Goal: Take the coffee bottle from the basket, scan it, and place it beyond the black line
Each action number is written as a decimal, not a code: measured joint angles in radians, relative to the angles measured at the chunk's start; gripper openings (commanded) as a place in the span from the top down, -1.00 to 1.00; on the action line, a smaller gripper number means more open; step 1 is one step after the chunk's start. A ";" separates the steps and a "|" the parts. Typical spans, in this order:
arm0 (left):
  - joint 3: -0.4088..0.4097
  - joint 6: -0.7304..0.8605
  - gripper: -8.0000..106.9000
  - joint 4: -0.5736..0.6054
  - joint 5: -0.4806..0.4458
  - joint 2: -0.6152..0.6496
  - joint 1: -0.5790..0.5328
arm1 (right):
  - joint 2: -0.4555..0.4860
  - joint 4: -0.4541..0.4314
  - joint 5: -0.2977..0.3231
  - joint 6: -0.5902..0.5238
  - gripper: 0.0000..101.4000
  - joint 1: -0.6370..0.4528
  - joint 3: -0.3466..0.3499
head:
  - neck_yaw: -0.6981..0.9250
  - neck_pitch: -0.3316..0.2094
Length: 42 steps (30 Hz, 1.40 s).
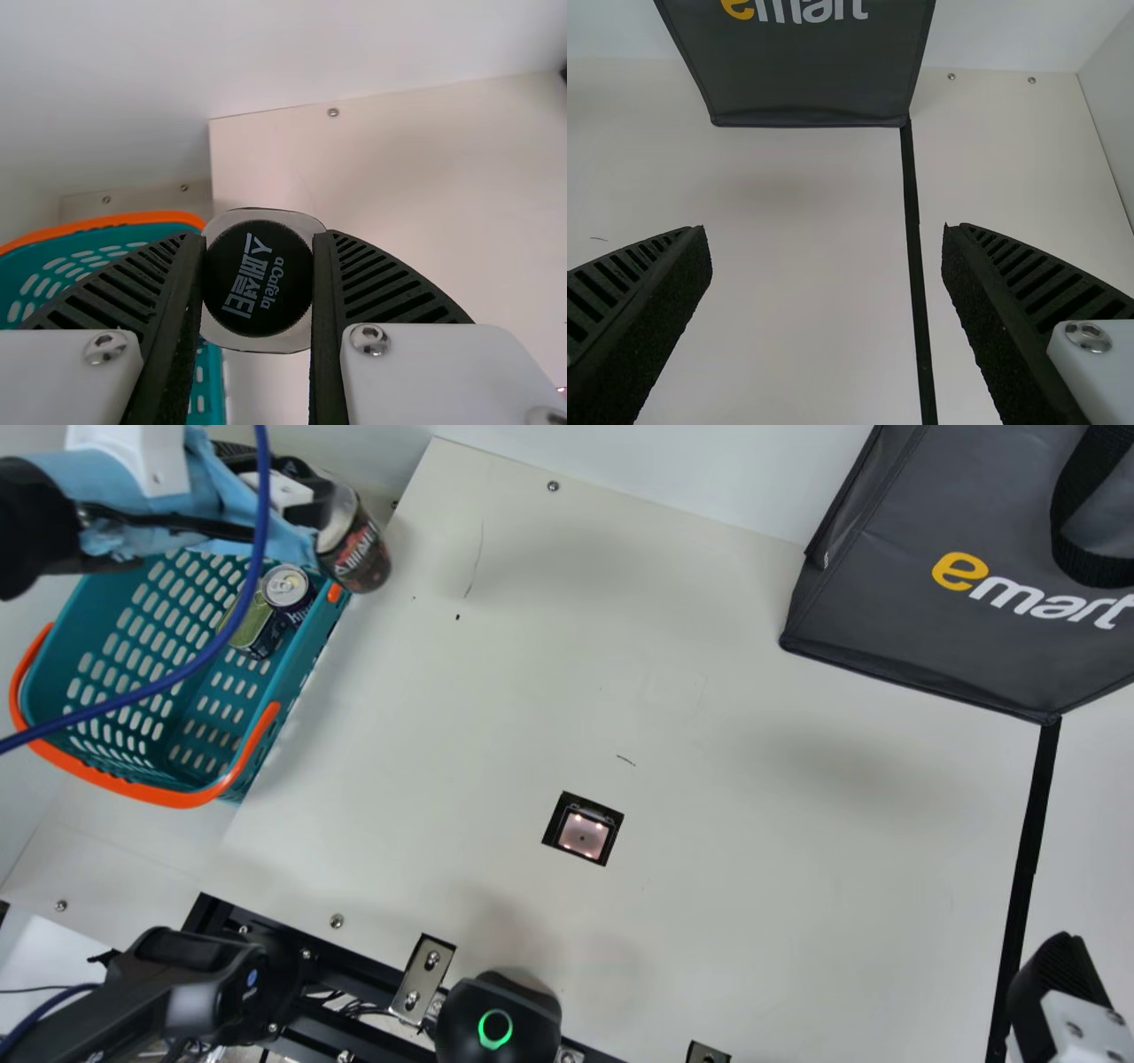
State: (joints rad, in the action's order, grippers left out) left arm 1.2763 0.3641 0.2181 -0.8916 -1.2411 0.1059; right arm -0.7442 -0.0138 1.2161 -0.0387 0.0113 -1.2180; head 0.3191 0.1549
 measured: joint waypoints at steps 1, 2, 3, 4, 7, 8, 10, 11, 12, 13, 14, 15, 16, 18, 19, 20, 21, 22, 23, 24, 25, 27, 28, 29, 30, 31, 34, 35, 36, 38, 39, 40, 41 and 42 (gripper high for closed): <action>-0.002 -0.017 0.68 -0.010 0.000 0.000 -0.024 | 0.000 0.000 0.000 0.000 -0.79 0.000 0.000 | 0.000 0.000; -0.001 -0.033 0.68 -0.017 0.003 0.000 -0.048 | 0.000 0.000 0.000 0.000 -0.79 0.000 0.000 | 0.000 0.000; -0.002 -0.049 0.68 -0.026 0.005 0.000 -0.073 | 0.000 0.000 0.000 0.000 -0.79 0.000 0.000 | 0.000 0.000; -0.004 -0.065 0.68 -0.035 0.005 0.000 -0.095 | 0.000 0.000 0.001 0.000 -0.79 0.000 0.000 | 0.000 0.000; -0.006 -0.104 0.68 -0.053 0.009 0.000 -0.155 | 0.000 0.000 0.001 0.000 -0.79 0.000 0.000 | 0.000 0.000; -0.006 -0.114 0.68 -0.060 0.011 0.000 -0.171 | 0.000 0.000 0.001 0.000 -0.79 0.000 0.000 | 0.000 0.000; -0.011 -0.135 0.68 -0.070 0.013 0.000 -0.208 | 0.000 0.000 0.001 0.000 -0.79 0.000 0.000 | 0.000 0.000; -0.012 -0.140 0.68 -0.071 0.014 0.000 -0.222 | 0.000 0.000 0.001 0.000 -0.79 0.000 0.000 | 0.000 0.000; -0.017 -0.144 0.68 -0.071 0.016 0.000 -0.240 | 0.000 0.000 0.001 0.000 -0.79 0.000 0.000 | 0.000 0.000; -0.021 -0.144 0.68 -0.071 0.017 0.002 -0.257 | 0.000 0.000 0.001 0.000 -0.79 0.000 0.000 | 0.000 -0.002; -0.025 -0.143 0.68 -0.071 0.020 0.004 -0.273 | 0.000 0.000 0.001 0.000 -0.79 0.000 0.000 | 0.000 0.000; -0.032 -0.138 0.68 -0.069 0.022 0.006 -0.290 | 0.000 0.000 0.001 0.000 -0.79 0.000 0.000 | 0.000 0.000; -0.037 -0.132 0.68 -0.067 0.022 0.008 -0.305 | 0.000 0.000 0.001 0.000 -0.79 0.000 0.000 | 0.000 0.000; -0.050 -0.118 0.68 -0.060 0.027 0.015 -0.330 | 0.000 0.000 0.001 0.000 -0.79 0.000 0.000 | 0.000 0.000; -0.059 -0.110 0.68 -0.058 0.031 0.017 -0.343 | 0.000 0.000 0.001 0.000 -0.79 0.000 0.000 | -0.002 0.000; -0.064 -0.100 0.68 -0.051 0.033 0.019 -0.354 | 0.000 0.000 0.001 0.000 -0.79 0.000 0.000 | 0.000 0.000; -0.070 -0.094 0.68 -0.049 0.036 0.019 -0.362 | 0.000 0.000 0.001 0.000 -0.79 0.000 0.000 | 0.000 0.000; -0.078 -0.081 0.68 -0.042 0.040 0.022 -0.372 | 0.000 0.000 0.001 0.000 -0.79 0.000 0.000 | 0.000 0.000; -0.084 -0.070 0.68 -0.035 0.043 0.022 -0.381 | 0.000 0.000 0.001 0.000 -0.79 0.000 0.000 | 0.000 0.000; -0.089 -0.056 0.68 -0.027 0.045 0.024 -0.390 | 0.000 0.000 0.001 0.000 -0.79 0.000 0.000 | 0.000 0.000; -0.094 -0.042 0.68 -0.016 0.045 0.024 -0.398 | 0.000 0.000 0.001 0.000 -0.79 0.000 0.000 | 0.000 0.000; -0.104 -0.015 0.68 0.007 0.045 0.024 -0.409 | 0.000 0.000 0.001 0.000 -0.79 0.000 0.000 | 0.000 0.000; -0.108 0.003 0.68 0.021 0.045 0.024 -0.415 | 0.000 0.000 0.001 0.000 -0.79 0.000 0.000 | 0.000 0.000; -0.110 0.021 0.68 0.037 0.045 0.024 -0.421 | 0.000 0.000 0.001 0.000 -0.79 0.000 0.000 | 0.000 0.000; -0.113 0.037 0.68 0.049 0.043 0.024 -0.423 | 0.000 0.000 0.001 0.000 -0.79 0.000 0.000 | 0.000 0.000; -0.117 0.059 0.68 0.065 0.039 0.024 -0.429 | 0.000 0.000 0.001 0.000 -0.79 0.000 0.000 | 0.000 0.000; -0.117 0.132 0.68 0.118 0.030 0.018 -0.432 | 0.000 0.000 0.001 0.000 -0.79 0.000 0.000 | 0.000 0.000; -0.117 0.159 0.68 0.141 0.023 0.016 -0.432 | 0.000 0.000 0.001 0.000 -0.79 0.000 0.000 | 0.000 0.000; -0.117 0.182 0.68 0.158 0.019 0.011 -0.430 | 0.000 0.000 0.001 0.000 -0.79 0.000 0.000 | 0.000 -0.002; -0.110 0.243 0.68 0.204 0.002 0.001 -0.423 | 0.000 0.000 0.001 0.000 -0.79 0.000 0.000 | 0.000 0.000; -0.107 0.268 0.68 0.227 -0.008 -0.007 -0.417 | 0.000 0.000 0.001 0.000 -0.79 0.000 0.000 | 0.000 0.000; -0.103 0.301 0.68 0.250 -0.017 -0.012 -0.408 | 0.000 0.000 0.001 0.000 -0.79 0.000 0.000 | 0.000 0.000; -0.101 0.332 0.68 0.272 -0.028 -0.020 -0.401 | 0.000 0.000 0.001 0.000 -0.79 0.000 0.000 | 0.000 -0.002; -0.096 0.357 0.68 0.288 -0.037 -0.026 -0.393 | 0.000 0.000 0.001 0.000 -0.79 0.000 0.000 | 0.000 0.000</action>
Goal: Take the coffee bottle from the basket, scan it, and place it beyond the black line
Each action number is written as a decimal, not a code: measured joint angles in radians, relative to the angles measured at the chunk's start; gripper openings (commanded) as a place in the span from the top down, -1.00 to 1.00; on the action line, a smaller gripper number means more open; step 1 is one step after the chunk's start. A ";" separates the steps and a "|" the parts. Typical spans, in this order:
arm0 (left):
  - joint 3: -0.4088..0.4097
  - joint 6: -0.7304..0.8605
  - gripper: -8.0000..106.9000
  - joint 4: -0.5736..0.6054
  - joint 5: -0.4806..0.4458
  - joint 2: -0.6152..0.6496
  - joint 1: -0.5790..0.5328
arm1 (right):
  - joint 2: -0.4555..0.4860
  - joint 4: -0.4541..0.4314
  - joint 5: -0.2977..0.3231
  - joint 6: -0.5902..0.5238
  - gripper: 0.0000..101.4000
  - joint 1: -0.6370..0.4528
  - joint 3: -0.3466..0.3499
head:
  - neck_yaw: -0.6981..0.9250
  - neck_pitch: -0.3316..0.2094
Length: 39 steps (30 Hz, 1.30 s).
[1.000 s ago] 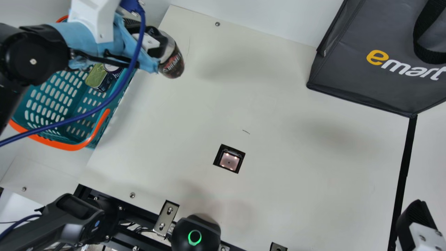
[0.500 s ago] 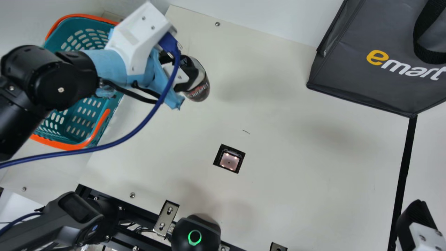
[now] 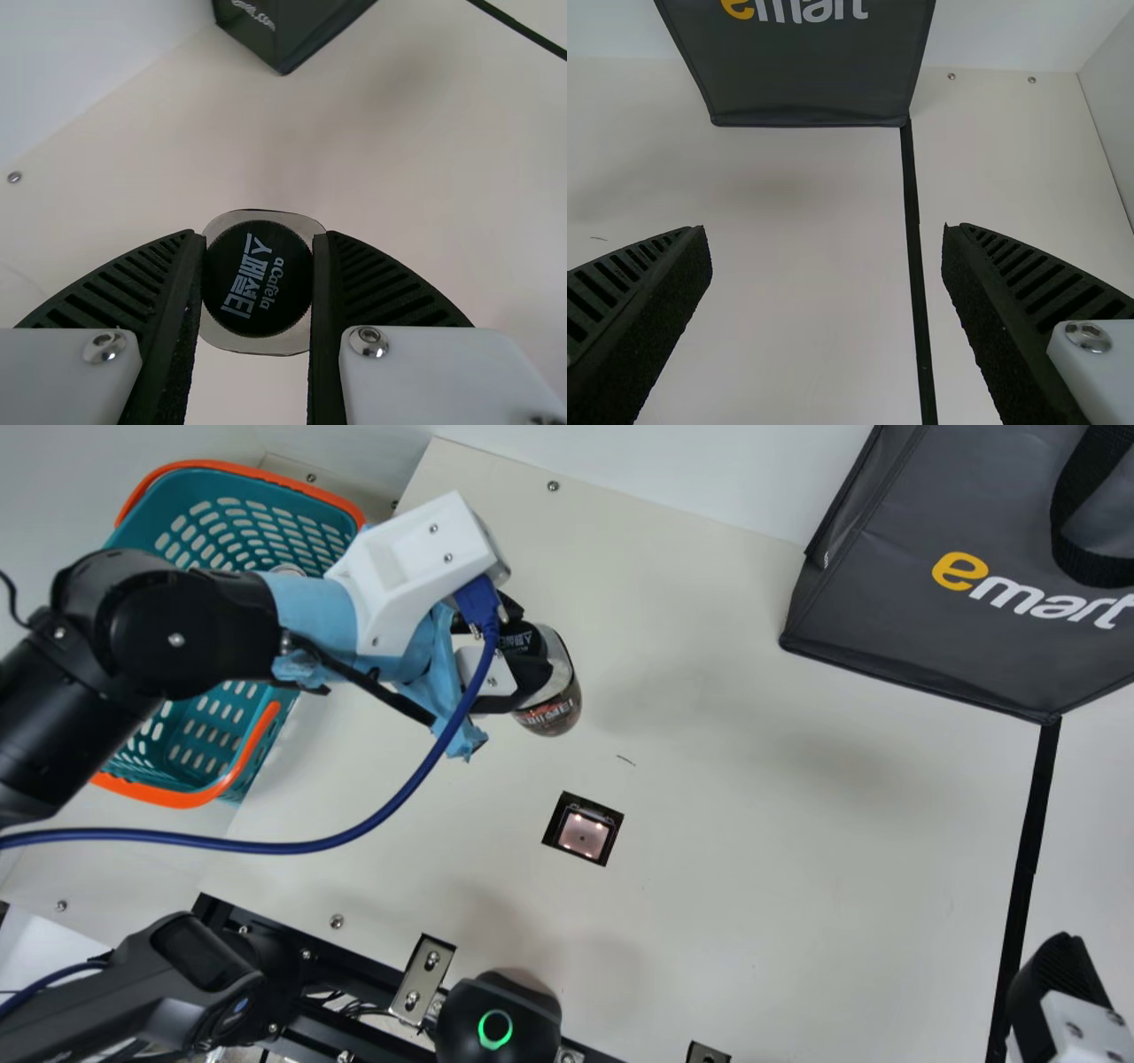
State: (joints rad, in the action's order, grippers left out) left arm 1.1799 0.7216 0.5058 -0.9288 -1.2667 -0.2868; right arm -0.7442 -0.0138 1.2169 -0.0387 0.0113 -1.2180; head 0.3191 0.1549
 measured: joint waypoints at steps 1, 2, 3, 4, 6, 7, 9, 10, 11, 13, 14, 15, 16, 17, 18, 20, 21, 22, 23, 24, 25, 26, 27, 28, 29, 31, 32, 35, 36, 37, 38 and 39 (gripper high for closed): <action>0.002 0.031 0.68 0.021 -0.013 -0.007 0.010 | 0.000 0.000 0.000 0.000 -0.79 0.000 0.000 | 0.000 0.000; 0.006 0.069 0.68 0.042 -0.023 -0.013 0.019 | 0.000 0.000 0.000 0.000 -0.79 0.000 0.000 | 0.000 0.000; 0.011 0.093 0.68 0.056 -0.035 -0.026 0.030 | 0.000 0.000 0.000 0.000 -0.79 0.000 0.000 | 0.000 0.000; 0.023 0.125 0.68 0.075 -0.046 -0.039 0.043 | 0.000 0.000 0.000 0.000 -0.79 0.000 0.000 | 0.000 0.000; 0.036 0.183 0.68 0.108 -0.066 -0.064 0.064 | 0.000 0.000 0.000 0.000 -0.79 0.000 0.000 | 0.000 0.000; 0.036 0.204 0.68 0.122 -0.076 -0.072 0.072 | 0.000 0.000 0.000 0.000 -0.79 0.000 0.000 | 0.000 0.000; 0.034 0.256 0.68 0.142 -0.095 -0.079 0.087 | 0.000 0.000 0.000 0.000 -0.79 0.000 0.000 | 0.000 0.000; 0.031 0.275 0.68 0.149 -0.099 -0.081 0.091 | 0.000 0.000 0.001 0.000 -0.79 0.000 0.000 | 0.000 0.000; 0.027 0.296 0.68 0.156 -0.106 -0.083 0.097 | 0.000 0.000 0.001 0.000 -0.79 0.000 0.000 | 0.000 0.000; 0.018 0.335 0.68 0.164 -0.113 -0.083 0.105 | 0.000 0.000 0.001 0.000 -0.79 0.000 0.000 | 0.000 0.000; 0.013 0.352 0.68 0.169 -0.115 -0.083 0.107 | 0.000 0.000 0.001 0.000 -0.79 0.000 0.000 | 0.000 0.000; 0.006 0.367 0.68 0.173 -0.117 -0.083 0.109 | 0.000 0.000 0.001 0.000 -0.79 0.000 0.000 | 0.000 0.000; 0.002 0.379 0.68 0.176 -0.117 -0.083 0.108 | 0.000 0.000 0.001 0.000 -0.79 0.000 0.000 | 0.000 0.000; -0.007 0.391 0.68 0.180 -0.117 -0.081 0.108 | 0.000 0.000 0.001 0.000 -0.79 0.000 0.000 | 0.000 0.000; -0.011 0.402 0.68 0.181 -0.119 -0.079 0.108 | 0.000 0.000 0.001 0.000 -0.79 0.000 0.000 | 0.000 0.000; -0.023 0.418 0.68 0.183 -0.119 -0.077 0.108 | 0.000 0.000 0.001 0.000 -0.79 0.000 0.000 | 0.000 0.000; -0.031 0.427 0.68 0.185 -0.119 -0.075 0.106 | 0.000 0.000 0.001 0.000 -0.79 0.000 0.000 | 0.000 0.000; -0.035 0.435 0.68 0.188 -0.117 -0.073 0.104 | 0.000 0.000 0.001 0.000 -0.79 0.000 0.000 | 0.000 0.000; -0.040 0.441 0.68 0.189 -0.114 -0.073 0.102 | 0.000 0.000 0.001 0.000 -0.79 0.000 0.000 | 0.000 0.000; -0.048 0.445 0.68 0.189 -0.112 -0.073 0.101 | 0.000 0.000 0.001 0.000 -0.79 0.000 0.000 | 0.000 0.000; -0.053 0.450 0.68 0.192 -0.109 -0.073 0.098 | 0.000 0.000 0.001 0.000 -0.79 0.000 0.000 | 0.000 0.000; -0.059 0.456 0.68 0.192 -0.103 -0.073 0.096 | 0.000 0.000 0.001 0.000 -0.79 0.000 0.000 | 0.000 0.000; -0.065 0.459 0.68 0.193 -0.098 -0.073 0.094 | 0.000 0.000 0.001 0.000 -0.79 0.000 0.000 | 0.000 0.000; -0.067 0.460 0.68 0.196 -0.094 -0.073 0.092 | 0.000 0.000 0.001 0.000 -0.79 0.000 0.000 | -0.002 0.000; -0.075 0.465 0.68 0.195 -0.088 -0.073 0.087 | 0.000 0.000 0.001 0.000 -0.79 0.000 0.000 | 0.000 0.000; -0.084 0.469 0.68 0.196 -0.081 -0.074 0.083 | 0.000 0.000 0.001 0.000 -0.79 0.000 0.000 | 0.000 0.000; -0.089 0.470 0.68 0.196 -0.074 -0.077 0.081 | 0.000 0.000 0.001 0.000 -0.79 0.000 0.000 | 0.000 0.000; -0.098 0.473 0.68 0.198 -0.059 -0.079 0.071 | 0.000 0.000 0.001 0.000 -0.79 0.000 0.000 | 0.000 0.000; -0.103 0.473 0.68 0.198 -0.053 -0.080 0.067 | 0.000 0.000 0.001 0.000 -0.79 0.000 0.000 | 0.000 0.000; -0.108 0.473 0.68 0.198 -0.049 -0.083 0.063 | 0.000 0.000 0.001 0.000 -0.79 0.000 0.000 | 0.000 0.000; -0.110 0.474 0.68 0.198 -0.042 -0.083 0.061 | 0.000 0.000 0.001 0.000 -0.79 0.000 0.000 | 0.000 -0.002; -0.115 0.474 0.68 0.198 -0.036 -0.085 0.057 | 0.000 0.000 0.001 0.000 -0.79 0.000 0.000 | 0.000 0.000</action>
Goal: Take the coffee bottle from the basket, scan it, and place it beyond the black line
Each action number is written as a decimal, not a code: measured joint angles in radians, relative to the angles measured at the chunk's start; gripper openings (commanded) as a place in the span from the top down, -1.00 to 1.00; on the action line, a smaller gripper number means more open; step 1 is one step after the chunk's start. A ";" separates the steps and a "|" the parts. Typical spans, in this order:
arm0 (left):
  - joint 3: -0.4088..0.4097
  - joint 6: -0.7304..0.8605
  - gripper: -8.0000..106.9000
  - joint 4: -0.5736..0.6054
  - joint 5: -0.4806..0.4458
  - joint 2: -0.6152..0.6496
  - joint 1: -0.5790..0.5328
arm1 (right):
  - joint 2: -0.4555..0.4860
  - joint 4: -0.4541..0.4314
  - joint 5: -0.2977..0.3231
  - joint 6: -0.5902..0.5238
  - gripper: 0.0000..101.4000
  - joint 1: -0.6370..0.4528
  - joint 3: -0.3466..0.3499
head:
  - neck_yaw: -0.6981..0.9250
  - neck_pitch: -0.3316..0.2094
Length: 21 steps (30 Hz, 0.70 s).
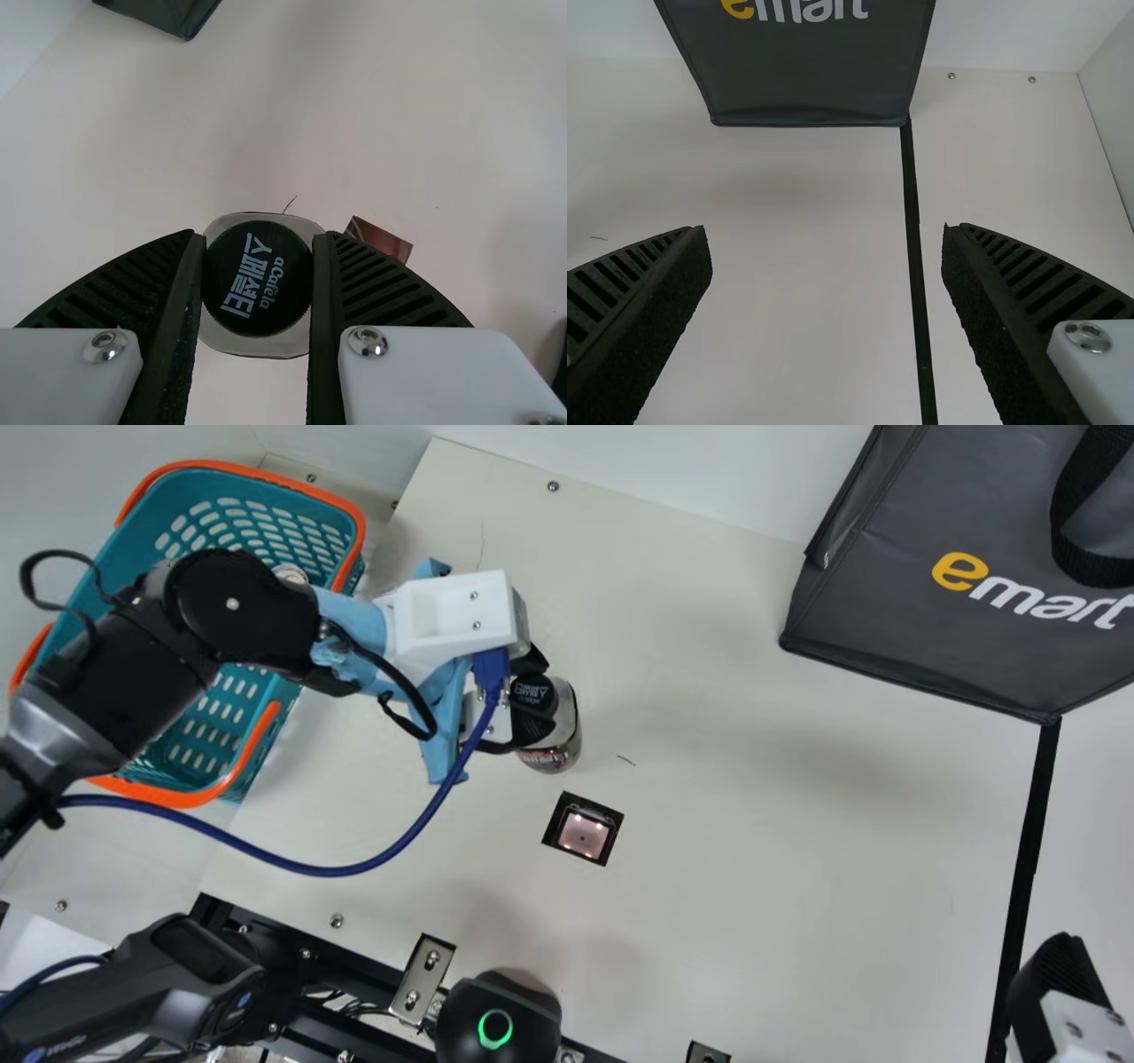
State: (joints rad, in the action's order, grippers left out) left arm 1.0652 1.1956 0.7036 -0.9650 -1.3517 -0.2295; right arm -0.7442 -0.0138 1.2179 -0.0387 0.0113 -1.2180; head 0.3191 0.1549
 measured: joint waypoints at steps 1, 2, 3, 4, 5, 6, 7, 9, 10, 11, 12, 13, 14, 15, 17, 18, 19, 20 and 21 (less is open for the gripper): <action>-0.004 0.000 0.68 0.000 0.002 -0.002 -0.002 | 0.000 0.000 0.000 0.000 -0.79 0.000 0.000 | 0.000 0.000; -0.006 0.000 0.68 0.000 0.005 -0.002 -0.004 | 0.000 0.000 0.000 0.000 -0.79 0.000 0.000 | 0.000 0.000; -0.011 0.000 0.68 0.000 0.009 -0.004 -0.008 | 0.000 0.000 0.000 0.000 -0.79 0.000 0.000 | 0.000 0.000; -0.013 0.000 0.68 -0.002 0.014 -0.004 -0.008 | 0.000 0.000 0.000 0.000 -0.79 0.000 0.000 | 0.000 0.000; -0.015 0.000 0.68 -0.002 0.018 -0.004 -0.014 | 0.000 0.000 0.000 0.000 -0.79 0.000 0.000 | -0.002 0.000; -0.020 0.000 0.68 -0.002 0.023 -0.006 -0.016 | 0.000 0.000 0.000 0.000 -0.79 0.000 0.000 | 0.000 0.000; -0.022 0.000 0.68 -0.004 0.026 -0.009 -0.018 | 0.000 0.000 0.000 0.000 -0.79 0.000 0.000 | 0.000 0.000; -0.028 0.000 0.68 -0.004 0.030 -0.011 -0.022 | 0.000 0.000 0.000 0.000 -0.79 0.000 0.000 | 0.000 -0.002; -0.029 0.000 0.68 -0.005 0.032 -0.011 -0.023 | 0.000 0.000 0.000 0.000 -0.79 0.000 0.000 | 0.000 0.000; -0.030 0.000 0.68 -0.005 0.035 -0.011 -0.026 | 0.000 0.000 0.000 0.000 -0.79 0.000 0.000 | 0.000 0.000; -0.032 0.000 0.62 -0.005 0.039 -0.013 -0.028 | 0.000 0.000 0.000 0.000 -0.79 0.000 0.000 | 0.000 -0.002; -0.035 0.000 0.56 -0.008 0.040 -0.013 -0.028 | 0.000 0.000 0.000 0.000 -0.79 0.000 0.000 | 0.000 0.000; -0.037 -0.002 0.51 -0.008 0.042 -0.015 -0.031 | 0.000 0.000 0.000 0.000 -0.79 0.000 0.000 | 0.000 0.000; -0.039 -0.002 0.45 -0.010 0.044 -0.015 -0.033 | 0.000 0.000 0.000 0.000 -0.79 0.000 0.000 | 0.000 0.000; -0.041 -0.006 0.33 -0.012 0.049 -0.016 -0.033 | 0.000 0.000 0.000 0.000 -0.79 0.000 0.000 | 0.000 0.000; -0.043 -0.009 0.27 -0.015 0.049 -0.016 -0.035 | 0.000 0.000 0.000 0.000 -0.79 0.000 0.000 | 0.000 0.000; -0.043 -0.009 0.22 -0.015 0.051 -0.016 -0.036 | 0.000 0.000 0.000 0.000 -0.79 0.000 0.000 | 0.000 0.000; -0.045 -0.011 0.16 -0.018 0.051 -0.016 -0.036 | 0.000 0.000 0.000 0.000 -0.79 0.000 0.000 | 0.000 0.000; -0.045 -0.011 0.10 -0.018 0.053 -0.018 -0.036 | 0.000 0.000 -0.001 0.000 -0.79 0.000 0.000 | -0.002 0.000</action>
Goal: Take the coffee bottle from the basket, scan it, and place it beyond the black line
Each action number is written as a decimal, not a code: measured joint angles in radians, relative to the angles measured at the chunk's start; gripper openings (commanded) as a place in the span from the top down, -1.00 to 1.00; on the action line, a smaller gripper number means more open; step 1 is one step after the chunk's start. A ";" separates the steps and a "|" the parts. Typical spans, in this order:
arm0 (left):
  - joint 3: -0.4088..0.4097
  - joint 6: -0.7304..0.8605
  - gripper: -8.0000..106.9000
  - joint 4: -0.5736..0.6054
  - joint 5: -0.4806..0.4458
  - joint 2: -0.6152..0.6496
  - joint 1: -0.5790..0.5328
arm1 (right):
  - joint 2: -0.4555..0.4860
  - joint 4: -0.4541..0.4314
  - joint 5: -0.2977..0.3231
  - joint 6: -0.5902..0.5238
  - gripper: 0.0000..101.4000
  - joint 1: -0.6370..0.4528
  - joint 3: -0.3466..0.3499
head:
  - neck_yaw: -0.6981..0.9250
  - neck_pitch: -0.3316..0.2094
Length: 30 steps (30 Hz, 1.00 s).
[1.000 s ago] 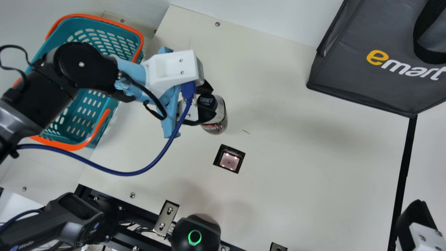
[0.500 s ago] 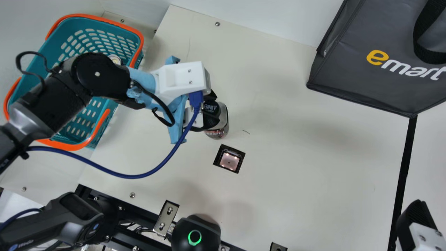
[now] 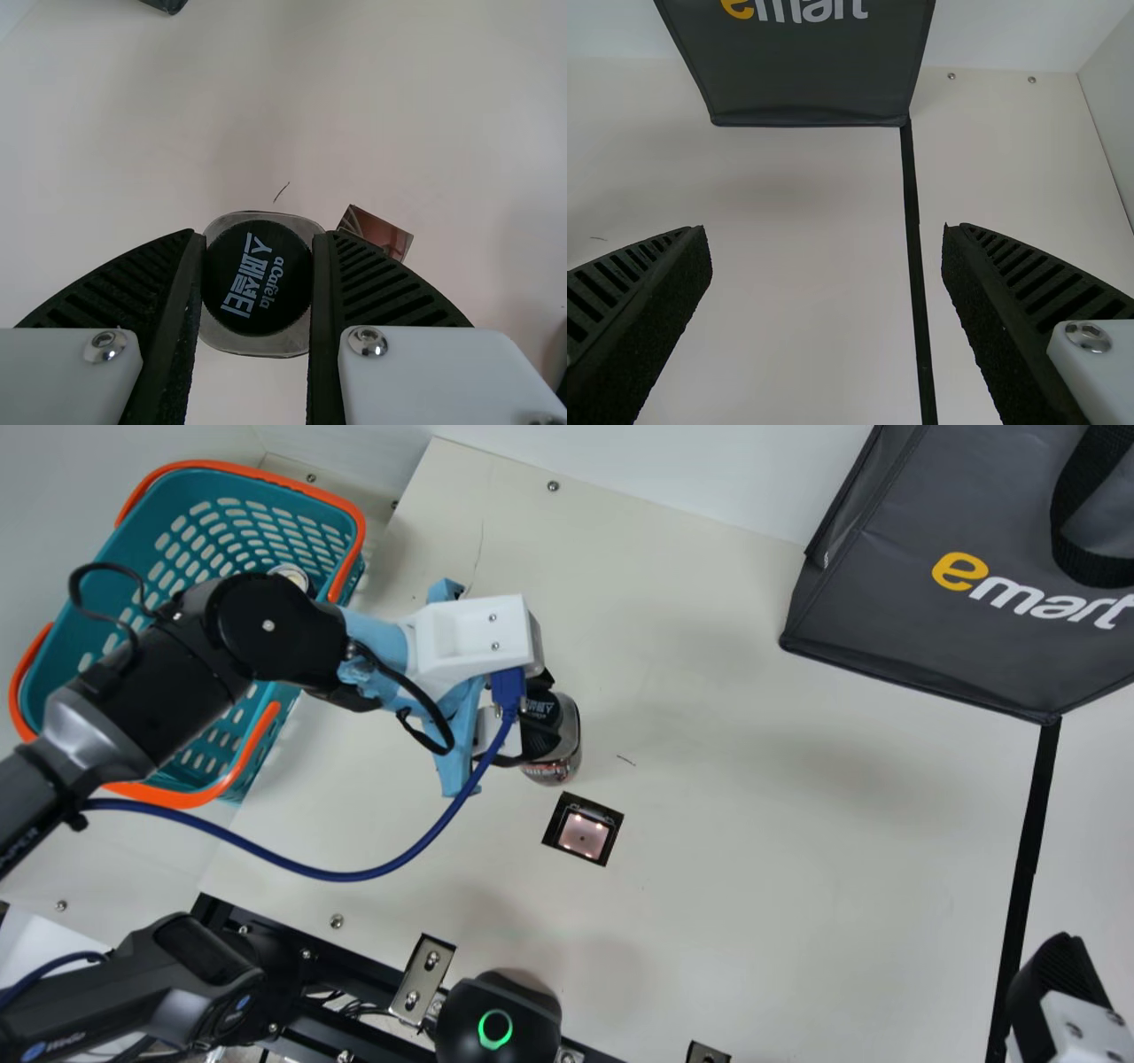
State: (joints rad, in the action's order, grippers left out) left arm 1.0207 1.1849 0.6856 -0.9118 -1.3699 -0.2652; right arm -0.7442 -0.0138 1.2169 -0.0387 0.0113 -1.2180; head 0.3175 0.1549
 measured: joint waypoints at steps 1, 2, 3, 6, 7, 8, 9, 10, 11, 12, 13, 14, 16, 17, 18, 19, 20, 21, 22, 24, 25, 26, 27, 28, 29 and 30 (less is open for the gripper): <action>-0.002 -0.005 0.04 0.000 0.002 0.000 0.000 | 0.000 0.000 0.000 0.000 -0.79 0.000 0.000 | 0.002 0.000; -0.004 -0.007 -0.02 0.000 0.004 0.000 0.000 | 0.000 0.000 0.001 0.000 -0.79 0.000 0.000 | 0.002 0.000; -0.004 -0.010 -0.08 0.000 0.004 0.000 0.000 | 0.000 0.000 0.001 0.000 -0.79 0.000 0.000 | 0.002 0.000; -0.006 -0.013 -0.25 0.000 0.008 0.000 0.000 | 0.000 0.000 0.001 0.000 -0.79 0.000 0.000 | 0.002 0.000; -0.008 -0.015 -0.31 0.000 0.008 -0.002 0.000 | 0.000 0.000 0.001 0.000 -0.79 0.000 0.000 | 0.002 0.000; -0.010 -0.014 -0.37 -0.001 0.008 -0.002 0.002 | 0.000 0.000 0.001 0.000 -0.79 0.000 0.000 | 0.002 0.000; -0.010 -0.014 -0.42 -0.001 0.008 -0.002 0.002 | 0.000 0.000 0.001 0.000 -0.79 0.000 0.000 | 0.002 0.000; -0.010 -0.017 -0.48 -0.001 0.008 -0.004 0.004 | 0.000 0.000 0.001 0.000 -0.79 0.000 0.000 | 0.002 0.000; -0.010 -0.017 -0.54 0.000 0.008 -0.004 0.004 | 0.000 0.000 0.001 0.000 -0.79 0.000 0.000 | 0.002 0.000; -0.010 -0.018 -0.60 0.003 0.008 -0.004 0.004 | 0.000 0.000 0.001 0.000 -0.79 0.000 0.000 | 0.002 0.000; -0.010 -0.020 -0.66 0.003 0.008 -0.004 0.004 | 0.000 0.000 0.001 0.000 -0.79 0.000 0.000 | 0.002 0.000; -0.010 -0.022 -0.71 0.005 0.008 -0.004 0.004 | 0.000 0.000 0.001 0.000 -0.79 0.000 0.000 | 0.002 -0.002; -0.010 -0.024 -0.71 0.009 0.006 -0.005 0.004 | 0.000 0.000 0.001 0.000 -0.79 0.000 0.000 | 0.002 0.000; -0.008 -0.024 -0.71 0.010 0.006 -0.005 0.006 | 0.000 0.000 0.001 0.000 -0.79 0.000 0.000 | 0.002 0.000; -0.008 -0.026 -0.71 0.012 0.004 -0.007 0.006 | 0.000 0.000 0.001 0.000 -0.79 0.000 0.000 | 0.002 0.000; -0.004 -0.027 -0.71 0.014 0.004 -0.007 0.006 | 0.000 0.000 0.001 0.000 -0.79 0.000 0.000 | 0.002 0.000; -0.002 -0.030 -0.71 0.014 0.001 -0.007 0.006 | 0.000 0.000 0.001 0.000 -0.79 0.000 0.000 | 0.002 0.000; 0.000 -0.032 -0.71 0.014 0.000 -0.007 0.006 | 0.000 0.000 0.001 0.000 -0.79 0.000 0.000 | 0.002 0.000; 0.005 -0.038 -0.71 0.014 -0.003 -0.007 0.008 | 0.000 0.000 0.001 0.000 -0.79 0.000 0.000 | 0.002 0.000; 0.011 -0.047 -0.71 0.014 -0.008 -0.007 0.008 | 0.000 0.000 0.001 0.000 -0.79 0.000 0.000 | 0.002 0.000; 0.016 -0.052 -0.71 0.014 -0.010 -0.005 0.010 | 0.000 0.000 0.001 0.000 -0.79 0.000 0.000 | 0.002 0.000; 0.021 -0.060 -0.71 0.014 -0.010 -0.005 0.010 | 0.000 0.000 0.001 0.000 -0.79 0.000 0.000 | 0.002 0.000; 0.026 -0.065 -0.71 0.012 -0.010 -0.004 0.012 | 0.000 0.000 0.001 0.000 -0.79 0.000 0.000 | 0.002 0.000; 0.030 -0.073 -0.71 0.011 -0.010 -0.001 0.011 | 0.000 0.000 0.001 0.000 -0.79 0.000 0.000 | 0.002 0.000; 0.033 -0.082 -0.71 0.011 -0.010 0.001 0.011 | 0.000 0.000 0.001 0.000 -0.79 0.000 0.000 | 0.002 0.000; 0.037 -0.086 -0.71 0.007 -0.012 0.003 0.011 | 0.000 0.000 0.001 0.000 -0.79 0.000 0.000 | 0.002 0.000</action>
State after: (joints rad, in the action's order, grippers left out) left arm 1.0581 1.0985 0.6925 -0.9237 -1.3666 -0.2539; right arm -0.7442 -0.0138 1.2179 -0.0387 0.0113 -1.2180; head 0.3191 0.1549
